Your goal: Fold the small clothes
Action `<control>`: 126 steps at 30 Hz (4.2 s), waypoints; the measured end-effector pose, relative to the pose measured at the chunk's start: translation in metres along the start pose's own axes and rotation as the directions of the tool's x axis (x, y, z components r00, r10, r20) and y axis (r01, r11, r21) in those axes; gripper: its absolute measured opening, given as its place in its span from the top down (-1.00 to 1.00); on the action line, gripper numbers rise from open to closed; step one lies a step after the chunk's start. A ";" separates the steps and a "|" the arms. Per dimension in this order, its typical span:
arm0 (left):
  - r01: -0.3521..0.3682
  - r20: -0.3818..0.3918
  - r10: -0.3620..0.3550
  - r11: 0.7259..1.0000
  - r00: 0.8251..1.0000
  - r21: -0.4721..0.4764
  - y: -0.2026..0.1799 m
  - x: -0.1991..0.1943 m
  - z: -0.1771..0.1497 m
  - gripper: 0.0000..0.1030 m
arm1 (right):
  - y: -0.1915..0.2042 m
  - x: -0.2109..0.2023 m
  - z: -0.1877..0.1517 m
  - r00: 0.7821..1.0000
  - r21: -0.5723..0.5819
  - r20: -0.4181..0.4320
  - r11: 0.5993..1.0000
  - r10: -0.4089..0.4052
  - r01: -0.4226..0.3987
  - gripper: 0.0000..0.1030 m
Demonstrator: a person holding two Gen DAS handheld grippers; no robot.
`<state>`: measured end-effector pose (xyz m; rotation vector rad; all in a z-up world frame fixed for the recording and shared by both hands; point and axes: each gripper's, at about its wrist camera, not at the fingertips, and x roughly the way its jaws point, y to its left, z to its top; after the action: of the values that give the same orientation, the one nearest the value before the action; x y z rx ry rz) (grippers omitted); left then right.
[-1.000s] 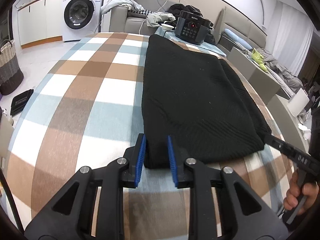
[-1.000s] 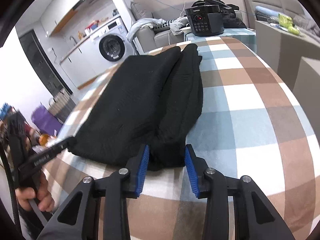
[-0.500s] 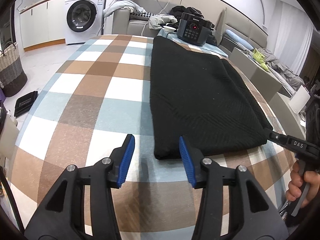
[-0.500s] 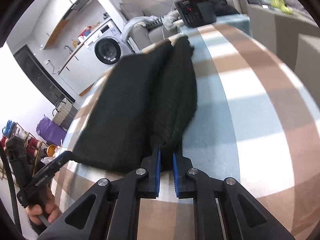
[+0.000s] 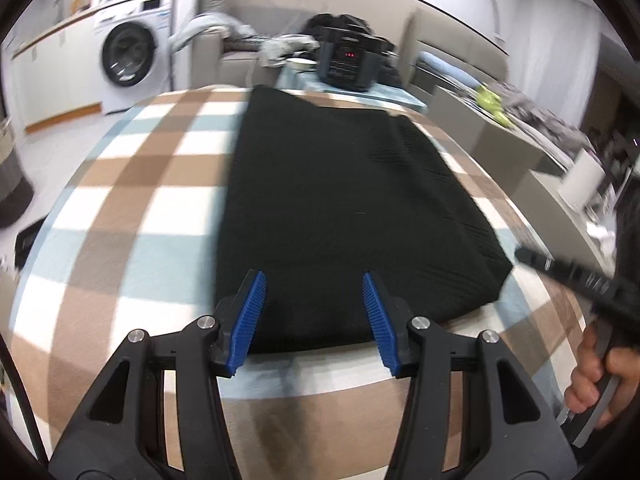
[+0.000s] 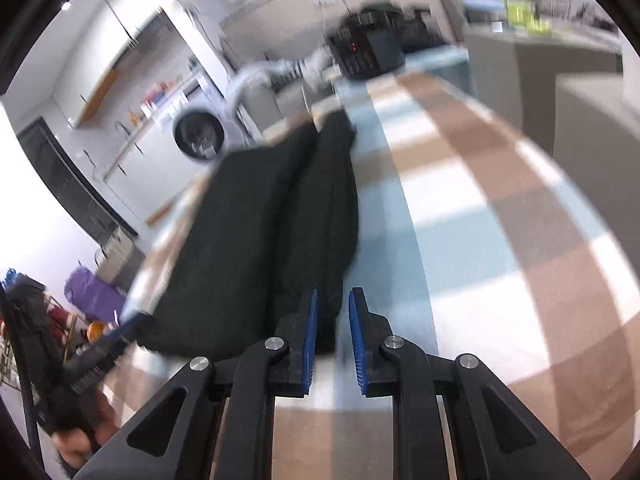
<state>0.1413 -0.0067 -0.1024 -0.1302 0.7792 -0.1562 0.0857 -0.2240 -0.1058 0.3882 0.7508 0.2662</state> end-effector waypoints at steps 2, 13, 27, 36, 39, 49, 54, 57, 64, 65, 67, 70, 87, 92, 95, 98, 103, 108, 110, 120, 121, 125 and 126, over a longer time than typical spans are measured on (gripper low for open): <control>0.034 -0.016 -0.033 0.999 0.999 0.030 -0.015 0.007 0.000 0.06 | 0.011 0.008 0.005 0.998 -0.022 -0.028 0.998 0.051 -0.052 0.65; 0.087 -0.096 -0.084 0.996 0.992 0.028 -0.042 0.031 -0.003 0.06 | 0.024 0.038 0.001 0.990 -0.065 -0.069 0.990 0.124 -0.129 0.93; 0.068 -0.103 -0.064 0.997 0.993 0.033 -0.089 0.085 0.060 0.05 | 0.009 0.043 -0.018 0.987 0.039 -0.125 0.995 0.101 -0.097 0.81; -0.001 -0.167 0.019 0.994 0.986 0.110 -0.124 0.146 0.093 0.65 | 0.010 0.045 -0.020 0.977 0.024 -0.151 0.989 0.148 -0.146 0.79; 0.002 -0.150 0.014 0.994 0.989 0.108 -0.123 0.150 0.096 0.91 | 0.008 0.046 -0.020 0.975 0.033 -0.154 0.987 0.161 -0.158 0.79; 0.010 -0.138 0.013 0.987 0.990 0.160 -0.130 0.144 0.089 0.77 | 0.003 0.046 -0.019 0.970 0.056 -0.165 0.983 0.180 -0.173 0.79; 0.070 -0.113 -0.052 0.984 0.992 0.161 -0.126 0.112 0.081 0.15 | 0.008 0.043 -0.016 0.974 0.029 -0.170 0.989 0.148 -0.145 0.74; 0.054 -0.065 -0.044 0.985 0.997 0.165 -0.116 0.084 0.075 -0.06 | 0.015 0.034 -0.015 0.981 -0.032 -0.159 0.993 0.110 -0.117 0.58; 0.030 0.010 -0.031 0.992 0.999 0.119 -0.077 0.023 0.059 -0.41 | 0.027 0.018 -0.010 0.995 -0.143 -0.090 0.989 0.032 -0.044 0.16; 0.028 0.018 -0.030 0.993 0.999 0.112 -0.072 0.017 0.057 -0.42 | 0.027 0.021 -0.010 0.996 -0.144 -0.088 0.989 0.028 -0.040 0.16; 0.014 0.027 -0.016 0.995 1.000 0.099 -0.061 0.005 0.051 -0.44 | 0.026 0.028 -0.012 0.994 -0.164 -0.107 0.986 0.015 -0.032 0.16; 0.000 0.029 -0.003 0.996 1.000 0.084 -0.046 -0.010 0.041 -0.46 | 0.022 0.032 -0.014 0.990 -0.203 -0.134 0.979 -0.031 0.004 0.16; -0.063 0.210 0.043 0.994 0.977 0.086 -0.020 -0.080 0.003 -0.98 | 0.041 -0.045 0.001 0.991 -0.358 0.118 0.933 0.068 -0.021 -1.00; -0.077 0.228 0.062 0.995 0.972 0.060 -0.013 -0.080 -0.005 -0.98 | 0.047 -0.040 -0.004 0.989 -0.413 0.137 0.911 0.059 0.003 -1.00; -0.087 0.234 0.074 0.995 0.969 0.046 -0.006 -0.076 -0.007 -0.98 | 0.046 -0.039 -0.007 0.985 -0.414 0.157 0.910 0.066 0.005 -1.00; -0.097 0.247 0.083 0.994 0.965 0.044 0.002 -0.072 -0.011 -0.98 | 0.043 -0.036 -0.007 0.981 -0.405 0.180 0.914 0.071 0.008 -1.00; -0.100 0.275 0.088 0.995 0.958 0.030 0.015 -0.062 -0.014 -0.98 | 0.035 -0.036 -0.007 0.979 -0.389 0.196 0.921 0.064 0.018 -1.00; -0.098 0.275 0.086 0.995 0.958 0.028 0.021 -0.056 -0.015 -0.98 | 0.028 -0.039 -0.008 0.970 -0.387 0.230 0.922 0.076 0.019 -1.00; -0.101 0.286 0.088 0.994 0.954 0.033 0.021 -0.055 -0.017 -0.98 | 0.025 -0.041 -0.010 0.967 -0.384 0.235 0.923 0.101 -0.003 -1.00; -0.089 0.310 0.075 0.996 0.948 0.029 0.022 -0.056 -0.018 -0.98 | 0.022 -0.036 -0.013 0.959 -0.396 0.265 0.918 0.102 0.011 -1.00; -0.088 0.310 0.074 0.996 0.948 0.030 0.022 -0.057 -0.018 -0.98 | 0.022 -0.035 -0.013 0.959 -0.397 0.264 0.918 0.102 0.012 -1.00; -0.085 0.312 0.070 0.996 0.947 0.035 0.022 -0.057 -0.019 -0.98 | 0.019 -0.035 -0.014 0.959 -0.390 0.264 0.921 0.103 0.009 -1.00; -0.085 0.311 0.069 0.996 0.948 0.036 0.022 -0.056 -0.018 -0.98 | 0.018 -0.035 -0.013 0.959 -0.387 0.264 0.922 0.107 0.004 -1.00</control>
<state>0.0912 0.0238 -0.0807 -0.0748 0.4656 -0.0778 0.0499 -0.2180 -0.0853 0.0676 0.3942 0.3921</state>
